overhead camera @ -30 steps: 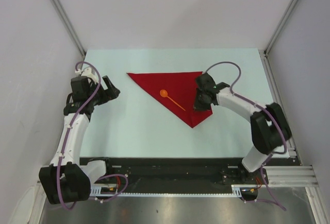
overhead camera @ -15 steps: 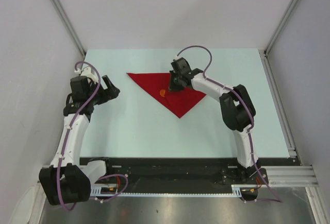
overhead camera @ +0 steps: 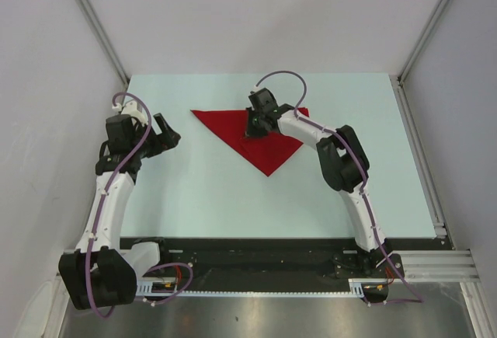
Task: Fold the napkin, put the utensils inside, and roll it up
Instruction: Fold the napkin
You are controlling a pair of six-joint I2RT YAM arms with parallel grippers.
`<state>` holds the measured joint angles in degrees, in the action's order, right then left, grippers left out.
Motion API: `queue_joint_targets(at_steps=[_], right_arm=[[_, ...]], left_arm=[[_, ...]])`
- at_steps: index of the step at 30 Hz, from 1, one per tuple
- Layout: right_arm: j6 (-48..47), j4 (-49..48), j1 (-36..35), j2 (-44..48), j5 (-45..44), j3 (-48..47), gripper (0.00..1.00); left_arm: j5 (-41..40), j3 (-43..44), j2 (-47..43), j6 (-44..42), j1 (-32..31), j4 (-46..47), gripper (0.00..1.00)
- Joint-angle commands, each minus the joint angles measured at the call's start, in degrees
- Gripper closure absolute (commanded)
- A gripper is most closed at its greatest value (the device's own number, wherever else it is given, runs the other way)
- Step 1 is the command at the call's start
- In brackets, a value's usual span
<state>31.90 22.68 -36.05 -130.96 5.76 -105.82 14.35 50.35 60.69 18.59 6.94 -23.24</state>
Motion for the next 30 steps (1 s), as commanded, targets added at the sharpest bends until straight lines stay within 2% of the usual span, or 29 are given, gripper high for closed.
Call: queue_joint_targets(at_steps=[1, 2, 3, 5, 7, 8, 11, 13, 15, 22, 25, 30], right_arm=[[-1.31, 0.09, -0.51, 0.43, 1.27, -3.69, 0.75], [-1.49, -0.17, -0.68, 0.87, 1.36, -3.52, 0.61], [-1.75, -0.52, -0.69, 1.31, 1.45, -3.25, 0.56], [-2.28, -1.14, -0.69, 3.16, 1.62, -2.90, 0.46], [-3.16, -1.32, -0.60, 4.47, 2.06, -2.81, 0.41], [-3.60, -1.15, -0.42, 5.61, 2.50, -2.81, 0.32], [-5.09, -1.06, -0.07, 9.03, 3.29, -1.94, 0.23], [-6.14, -1.49, 0.19, 10.80, 3.47, 0.42, 0.20], [-6.41, -2.98, 0.45, 13.96, 4.61, 2.54, 0.19], [-5.18, -6.33, 2.21, 21.96, 6.28, 14.40, 0.19], [-4.48, -7.91, 2.39, 24.51, 6.72, 20.37, 0.21], [-2.64, -9.84, 2.22, 28.03, 6.63, 29.68, 0.22]], left_arm=[[1.03, -0.51, -1.10, 0.48, 0.44, 1.54, 0.08], [0.86, -0.60, -1.01, 0.48, 0.44, 1.71, 0.08], [0.68, -0.60, -0.83, 0.48, 0.36, 1.71, 0.08], [0.25, -0.51, -0.39, 0.31, 0.36, 1.89, 0.08], [0.24, -0.43, 0.39, 0.31, 0.36, 2.33, 0.08], [0.07, -0.34, 0.75, 0.39, 0.36, 2.85, 0.09], [-1.77, 0.80, 2.59, 1.45, -1.48, 3.12, 0.10], [-3.97, 1.33, 4.34, 3.02, -4.12, 3.55, 0.10], [-2.41, 1.86, 5.84, 4.78, -5.88, 4.78, 0.10], [-1.96, 5.02, 17.52, 11.90, -8.61, 11.46, 0.11], [-2.13, 7.57, 23.94, 14.18, -8.61, 14.09, 0.14], [-2.83, 11.43, 33.07, 18.05, -8.70, 18.23, 0.24]])
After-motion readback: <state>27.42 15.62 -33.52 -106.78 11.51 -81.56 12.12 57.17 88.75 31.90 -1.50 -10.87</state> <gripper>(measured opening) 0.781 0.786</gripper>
